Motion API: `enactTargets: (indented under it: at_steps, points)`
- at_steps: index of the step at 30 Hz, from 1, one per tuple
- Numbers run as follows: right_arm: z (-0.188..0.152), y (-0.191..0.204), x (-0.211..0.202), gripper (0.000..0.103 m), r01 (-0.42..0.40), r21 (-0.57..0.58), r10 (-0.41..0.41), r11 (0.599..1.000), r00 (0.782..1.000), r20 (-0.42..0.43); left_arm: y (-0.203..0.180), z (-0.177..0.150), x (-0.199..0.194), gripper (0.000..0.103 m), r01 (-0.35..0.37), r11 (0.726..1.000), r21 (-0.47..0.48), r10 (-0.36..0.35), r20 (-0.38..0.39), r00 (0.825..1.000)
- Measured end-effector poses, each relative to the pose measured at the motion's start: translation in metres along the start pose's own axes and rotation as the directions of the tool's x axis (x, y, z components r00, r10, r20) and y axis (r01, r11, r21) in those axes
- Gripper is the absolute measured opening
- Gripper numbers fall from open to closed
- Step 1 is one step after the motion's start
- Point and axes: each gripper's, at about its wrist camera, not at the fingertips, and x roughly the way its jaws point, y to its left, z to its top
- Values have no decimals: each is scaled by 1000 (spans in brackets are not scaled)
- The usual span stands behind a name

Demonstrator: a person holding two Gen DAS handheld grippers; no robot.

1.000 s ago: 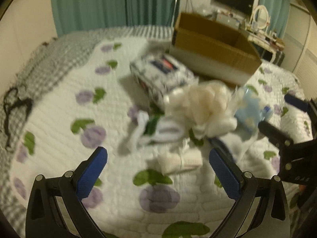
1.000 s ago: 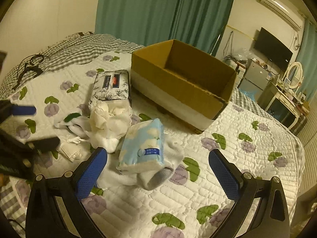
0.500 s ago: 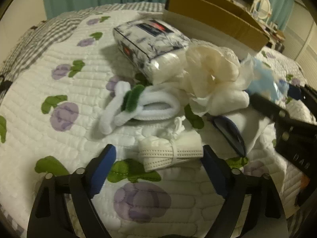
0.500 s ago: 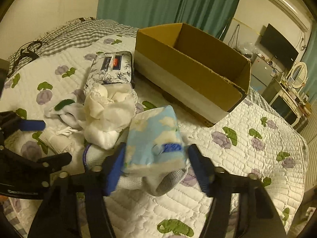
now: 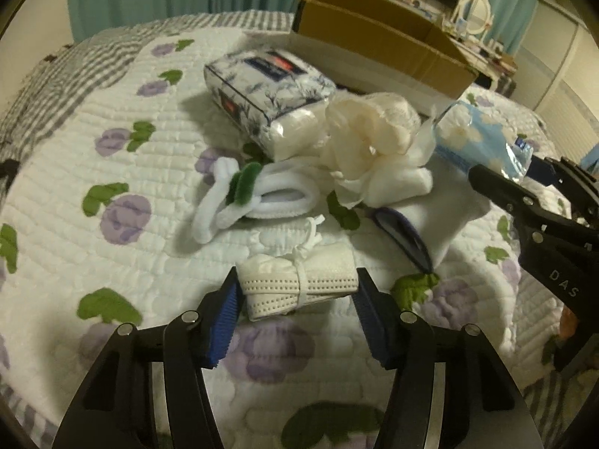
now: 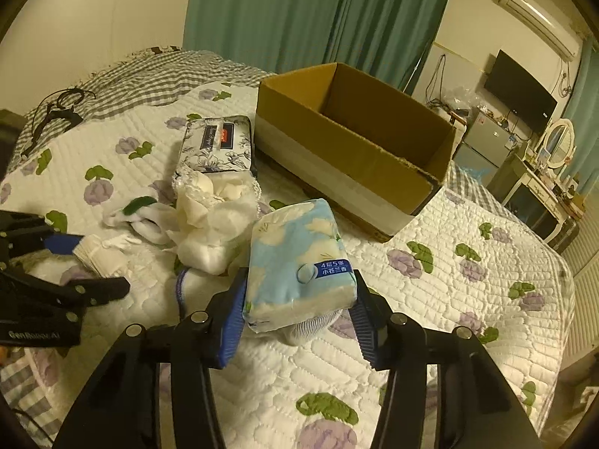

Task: Organize soft objects
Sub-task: 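Grasp the blue packet with the right tool while the left tool grasps the white towel bundle, then carry both items over the box and open both tools to drop them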

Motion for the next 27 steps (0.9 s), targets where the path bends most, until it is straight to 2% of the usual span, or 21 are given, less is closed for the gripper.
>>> enactTargets:
  at_steps: [8, 13, 21, 27]
  points:
    - [7, 2, -38, 50, 36, 19, -37, 999, 998, 47, -1, 7, -41, 57, 15, 999, 45, -19, 90, 996]
    - [20, 0, -68, 50, 54, 66, -60, 996, 994, 90, -8, 21, -70, 57, 30, 995, 91, -45, 156, 987]
    - [59, -21, -97, 50, 78, 150, -105, 986, 978, 180, -17, 75, -114, 57, 33, 988, 149, -77, 302, 950]
    - [95, -40, -93, 50, 81, 189, -125, 979, 963, 237, -28, 129, -127, 57, 26, 977, 213, -110, 389, 915]
